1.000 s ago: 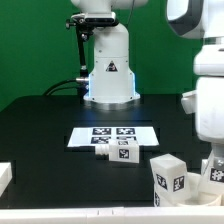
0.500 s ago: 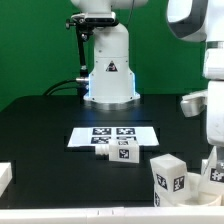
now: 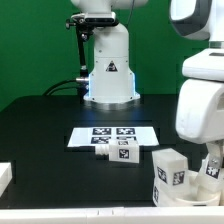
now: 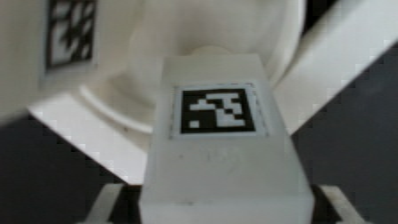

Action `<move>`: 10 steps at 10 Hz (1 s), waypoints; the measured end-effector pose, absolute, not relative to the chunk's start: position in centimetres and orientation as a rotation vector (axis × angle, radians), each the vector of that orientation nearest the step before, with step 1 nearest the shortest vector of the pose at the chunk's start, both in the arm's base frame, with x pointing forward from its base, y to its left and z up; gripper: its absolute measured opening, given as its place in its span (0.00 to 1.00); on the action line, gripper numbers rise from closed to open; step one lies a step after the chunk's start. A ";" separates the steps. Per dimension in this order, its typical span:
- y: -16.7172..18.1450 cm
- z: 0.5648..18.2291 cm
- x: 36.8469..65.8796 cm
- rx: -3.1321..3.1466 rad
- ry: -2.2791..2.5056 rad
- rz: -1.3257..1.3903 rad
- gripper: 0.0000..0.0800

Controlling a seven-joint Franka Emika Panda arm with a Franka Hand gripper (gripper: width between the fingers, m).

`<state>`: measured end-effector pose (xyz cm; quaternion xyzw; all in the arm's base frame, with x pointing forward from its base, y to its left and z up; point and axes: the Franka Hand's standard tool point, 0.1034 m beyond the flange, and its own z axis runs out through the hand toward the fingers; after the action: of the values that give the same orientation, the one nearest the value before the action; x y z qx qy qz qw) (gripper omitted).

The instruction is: Assemble stool

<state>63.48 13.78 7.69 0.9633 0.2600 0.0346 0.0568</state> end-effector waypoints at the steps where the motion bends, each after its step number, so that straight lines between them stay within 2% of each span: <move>1: 13.5 7.6 63.5 2.980 0.589 0.063 0.42; 5: 13.0 7.6 63.7 3.043 0.207 0.077 0.42; 8: 11.7 7.5 63.8 3.073 -0.603 0.073 0.42; 10: 11.1 7.3 63.8 3.036 -0.908 0.051 0.42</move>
Offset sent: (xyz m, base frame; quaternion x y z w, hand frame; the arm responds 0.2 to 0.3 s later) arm 0.0000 0.0000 0.0000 0.0000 0.0000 0.1938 0.9810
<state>63.83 11.06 7.31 0.9579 -0.2864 0.0161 -0.0140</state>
